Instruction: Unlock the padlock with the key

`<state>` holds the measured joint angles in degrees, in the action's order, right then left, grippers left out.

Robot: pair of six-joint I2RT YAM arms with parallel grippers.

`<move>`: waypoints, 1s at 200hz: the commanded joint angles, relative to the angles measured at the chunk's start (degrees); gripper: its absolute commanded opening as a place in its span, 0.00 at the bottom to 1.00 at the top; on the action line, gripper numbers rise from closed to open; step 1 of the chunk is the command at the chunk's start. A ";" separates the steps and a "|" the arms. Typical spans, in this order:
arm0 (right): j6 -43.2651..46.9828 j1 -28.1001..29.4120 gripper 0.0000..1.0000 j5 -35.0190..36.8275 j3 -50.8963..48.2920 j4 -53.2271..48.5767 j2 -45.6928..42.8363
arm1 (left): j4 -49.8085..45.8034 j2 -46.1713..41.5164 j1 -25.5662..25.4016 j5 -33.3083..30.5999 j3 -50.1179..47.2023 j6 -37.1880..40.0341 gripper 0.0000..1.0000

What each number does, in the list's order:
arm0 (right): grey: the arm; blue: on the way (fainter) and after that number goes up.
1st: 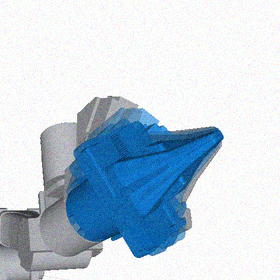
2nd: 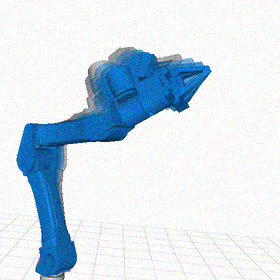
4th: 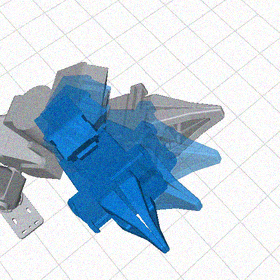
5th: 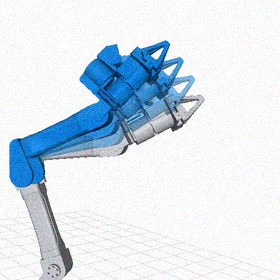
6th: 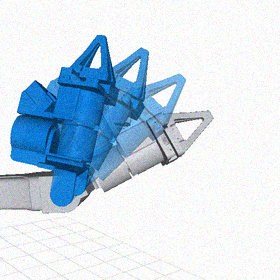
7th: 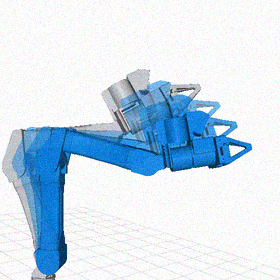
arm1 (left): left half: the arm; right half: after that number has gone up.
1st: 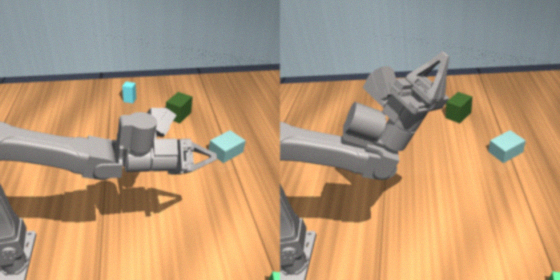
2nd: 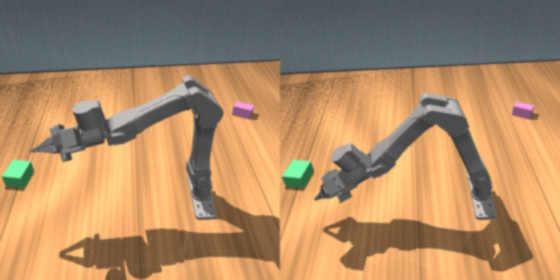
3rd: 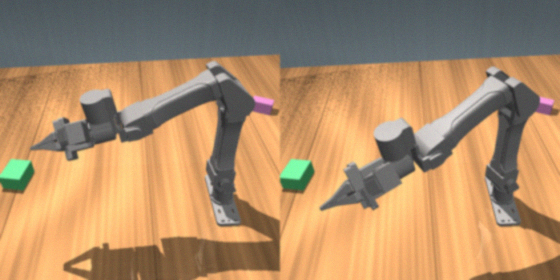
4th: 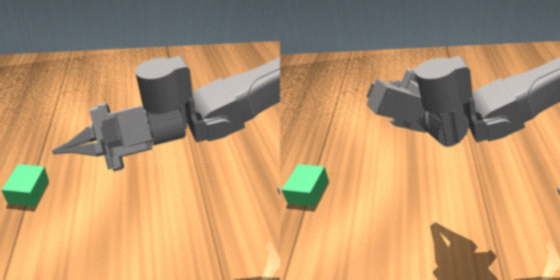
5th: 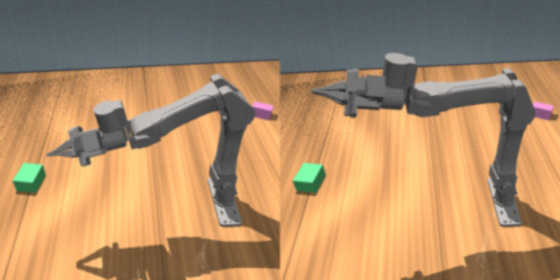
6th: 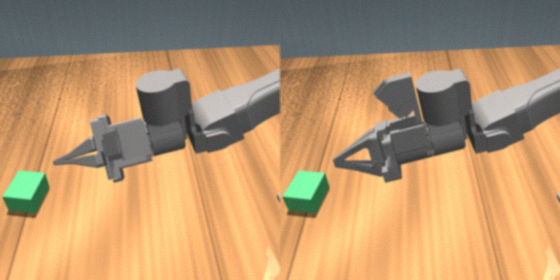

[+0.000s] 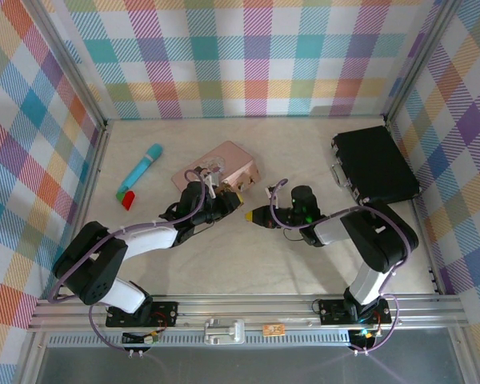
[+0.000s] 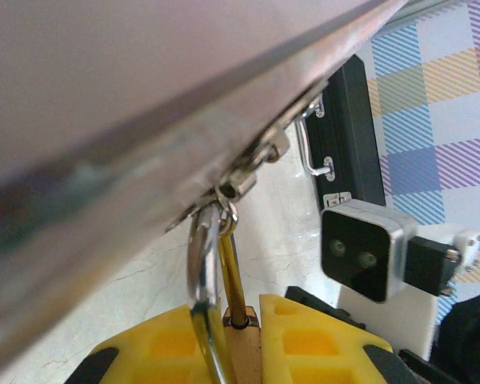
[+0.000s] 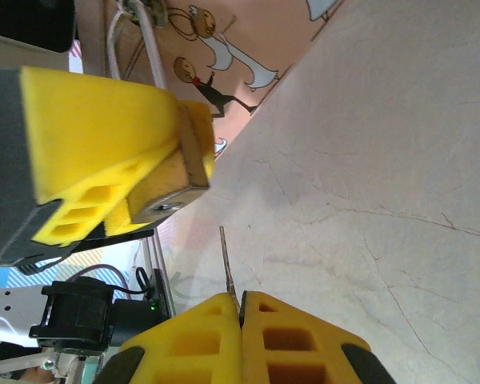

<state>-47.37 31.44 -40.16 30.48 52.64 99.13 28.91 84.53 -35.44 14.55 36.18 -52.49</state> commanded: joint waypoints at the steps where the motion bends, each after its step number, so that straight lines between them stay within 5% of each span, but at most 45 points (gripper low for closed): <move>1: -3.75 -0.33 0.00 -2.59 -0.64 9.11 1.81 | 6.39 -1.65 0.11 1.28 -0.58 0.39 0.00; 87: -3.87 -0.33 0.00 -1.71 -2.95 9.11 -0.16 | 14.90 3.83 -0.04 2.46 -2.04 -2.35 0.00; 200: 5.52 -0.41 0.00 0.88 -1.71 -9.46 -11.49 | 5.29 -3.85 -0.57 0.67 -0.16 2.59 0.00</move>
<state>-44.66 31.44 -39.99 27.81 46.87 88.90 32.47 84.99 -35.55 15.11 34.74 -51.57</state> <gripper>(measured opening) 0.046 0.147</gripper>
